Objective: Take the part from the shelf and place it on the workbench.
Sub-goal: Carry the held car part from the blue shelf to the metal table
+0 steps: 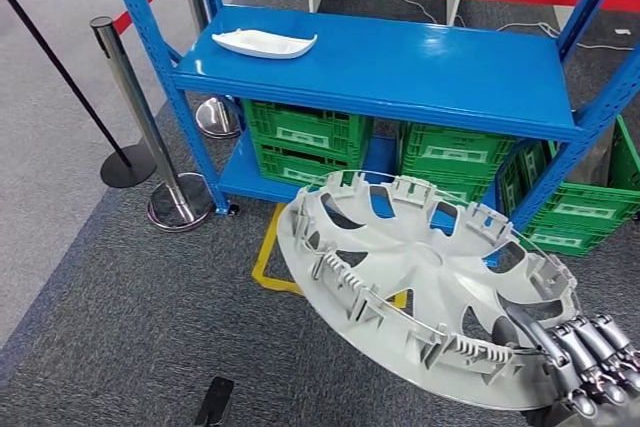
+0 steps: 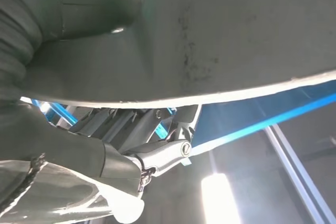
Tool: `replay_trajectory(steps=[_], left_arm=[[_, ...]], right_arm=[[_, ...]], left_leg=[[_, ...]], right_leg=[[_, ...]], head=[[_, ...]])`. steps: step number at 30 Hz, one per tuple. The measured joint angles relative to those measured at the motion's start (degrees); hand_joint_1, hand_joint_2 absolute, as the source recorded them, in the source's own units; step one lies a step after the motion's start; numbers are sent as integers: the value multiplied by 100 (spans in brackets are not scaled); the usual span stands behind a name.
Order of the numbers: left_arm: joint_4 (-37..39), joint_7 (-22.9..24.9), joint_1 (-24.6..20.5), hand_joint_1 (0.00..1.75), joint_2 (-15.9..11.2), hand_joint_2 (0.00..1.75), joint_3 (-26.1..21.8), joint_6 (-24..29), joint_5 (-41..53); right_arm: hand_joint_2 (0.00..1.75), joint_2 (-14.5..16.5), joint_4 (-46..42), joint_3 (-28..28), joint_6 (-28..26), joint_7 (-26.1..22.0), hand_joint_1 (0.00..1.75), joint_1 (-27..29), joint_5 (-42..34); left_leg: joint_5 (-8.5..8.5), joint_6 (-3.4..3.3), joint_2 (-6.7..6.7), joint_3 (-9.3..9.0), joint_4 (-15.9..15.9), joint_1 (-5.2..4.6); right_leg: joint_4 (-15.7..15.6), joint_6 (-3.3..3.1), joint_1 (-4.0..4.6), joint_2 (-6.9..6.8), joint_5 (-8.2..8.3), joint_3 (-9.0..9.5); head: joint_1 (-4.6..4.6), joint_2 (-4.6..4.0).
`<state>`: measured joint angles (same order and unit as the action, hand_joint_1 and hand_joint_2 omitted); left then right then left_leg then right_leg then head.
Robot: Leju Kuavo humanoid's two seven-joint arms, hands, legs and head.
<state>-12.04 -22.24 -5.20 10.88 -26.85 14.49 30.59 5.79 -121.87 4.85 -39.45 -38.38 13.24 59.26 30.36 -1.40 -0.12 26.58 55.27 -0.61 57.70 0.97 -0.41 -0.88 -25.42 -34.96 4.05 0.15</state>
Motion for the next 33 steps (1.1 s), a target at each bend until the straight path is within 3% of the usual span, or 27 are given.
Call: replay_trajectory(steps=[2, 4, 6, 7, 8, 10, 12, 13, 15, 16, 17, 19, 21, 22, 23, 24, 26, 28, 30, 31, 33], left_arm=[[0, -13, 5, 0, 5, 0, -9, -17, -7], [0, -17, 4, 0, 10, 0, -13, -29, -2], [0, -18, 11, 0, 11, 0, -16, -30, 14], [0, -18, 16, 0, 11, 0, -17, -28, 28], [0, -18, 19, 0, 11, 0, -18, -26, 41], [0, -18, 11, 0, 11, 0, -20, -19, 60], [0, -18, -5, 0, 13, 0, -21, -11, 65], [0, -17, -7, 0, 11, 0, -21, -8, 67], [0, -13, 8, 0, 4, 0, -22, -5, 75], [0, -9, 16, 0, 3, 0, -23, -4, 84], [0, -4, 18, 0, 0, 0, -25, -4, 96], [0, 4, 5, 0, 2, 0, -27, -5, 122], [0, 15, -7, 0, 2, 0, -31, -8, 147], [0, 23, -7, 0, 2, 0, -34, -9, 160], [0, 34, -5, 0, 1, 0, -39, -9, 170], [0, 42, -5, 0, -1, 0, -44, -9, 180], [0, 51, -19, 0, -2, 0, -50, -9, 191], [0, 52, -40, 0, -1, 0, -54, -9, 208], [0, 55, -36, 0, -2, 0, -65, -9, 229], [0, 57, -27, 0, -3, 0, -74, -9, 241], [0, 60, -28, 0, 3, 0, -94, -9, 259]], right_arm=[[175, -1, -22, 0, 0, 0, 175, 9, 15], [175, -2, -33, 0, 0, 0, 175, 17, 18], [175, -2, -33, 0, 0, 0, 175, 28, 11], [175, -2, -33, 0, 0, 0, 175, 38, 10], [175, -2, -33, 0, 0, 0, 175, 46, 10], [175, -2, -34, 0, 0, 0, 175, 55, 11], [175, -2, -45, -1, 0, 0, 175, 68, 11], [175, -2, -51, -1, 0, 0, 175, 75, 13], [175, -2, -60, -2, 0, -1, 175, 80, 17], [175, -2, -63, -2, 0, -1, 175, 79, 15], [175, -2, -71, -2, 0, -2, 175, 80, 9], [175, -2, -95, -1, 0, -2, 175, 81, -20], [175, -2, -112, 1, 0, -2, 175, 76, -54], [175, -2, -117, 2, 0, -2, 175, 73, -70], [175, -2, -123, 3, 0, -2, 175, 70, -87], [175, -2, -132, 7, 0, -2, 175, 65, -108], [175, -3, -158, 23, 0, -2, 175, 54, -168], [175, -3, -182, 47, 0, -2, 175, 32, -243], [175, -3, -200, 75, 0, -2, 175, -2, -307], [175, -5, -209, 90, 0, -2, 175, -15, -334], [175, -13, -234, 113, -1, -2, 175, -21, -406]], left_leg=[[-129, -67, -21, 84, -44, 16], [-234, -103, -52, 212, -38, 17], [-332, -95, -104, 351, -15, 12], [-374, -83, -140, 415, -1, 14], [-407, -66, -188, 471, 21, 18], [-447, -21, -296, 575, 107, 20], [-482, 29, -401, 682, 211, 12], [-507, 63, -451, 731, 240, 11], [-548, 127, -525, 793, 265, 30], [-502, 162, -477, 836, 330, 30], [-387, 194, -388, 909, 488, 31], [-6, 261, -164, 1156, 1096, 46], [253, 302, -81, 1352, 1689, 78], [246, 308, -61, 1340, 1763, 88], [140, 301, -37, 1226, 1624, 94], [-26, 279, 18, 1032, 1312, 90], [-265, 195, 293, 638, 585, 36], [-308, 111, 471, 512, 263, -29], [-343, 49, 362, 547, 226, -32], [-371, 17, 292, 550, 197, -18], [-428, -56, 155, 557, 145, 15]], right_leg=[[250, 52, -10, 21, -230, -140], [933, 81, -17, 56, -719, -399], [1527, 105, -21, 66, -1017, -542], [1545, 113, -24, 67, -1008, -468], [1321, 118, -31, 82, -901, -269], [500, 122, -57, 262, -658, 296], [-7, 87, -75, 436, -582, 602], [-49, 58, -67, 453, -598, 618], [-24, -19, -61, 322, -546, 597], [-24, -61, -66, 253, -519, 584], [-31, -98, -75, 176, -495, 571], [-33, -139, -75, 20, -470, 541], [-25, -147, -68, -143, -462, 511], [-19, -146, -67, -223, -460, 501], [-15, -144, -66, -300, -460, 496], [-12, -142, -63, -372, -460, 498], [-7, -120, -44, -506, -463, 501], [-5, -71, -20, -642, -461, 494], [-12, -7, -11, -758, -470, 483], [19, 24, -18, -689, -513, 465], [367, 64, -34, -348, -770, 295]], head=[[-15, 0], [-28, 0], [-29, 0], [-29, 0], [-28, 0], [-32, 0], [-27, 0], [-26, 0], [-28, 0], [-15, 0], [3, 0], [39, 0], [43, 0], [44, 0], [44, 0], [45, 0], [44, 0], [40, 0], [38, 0], [32, 0], [5, 0]])
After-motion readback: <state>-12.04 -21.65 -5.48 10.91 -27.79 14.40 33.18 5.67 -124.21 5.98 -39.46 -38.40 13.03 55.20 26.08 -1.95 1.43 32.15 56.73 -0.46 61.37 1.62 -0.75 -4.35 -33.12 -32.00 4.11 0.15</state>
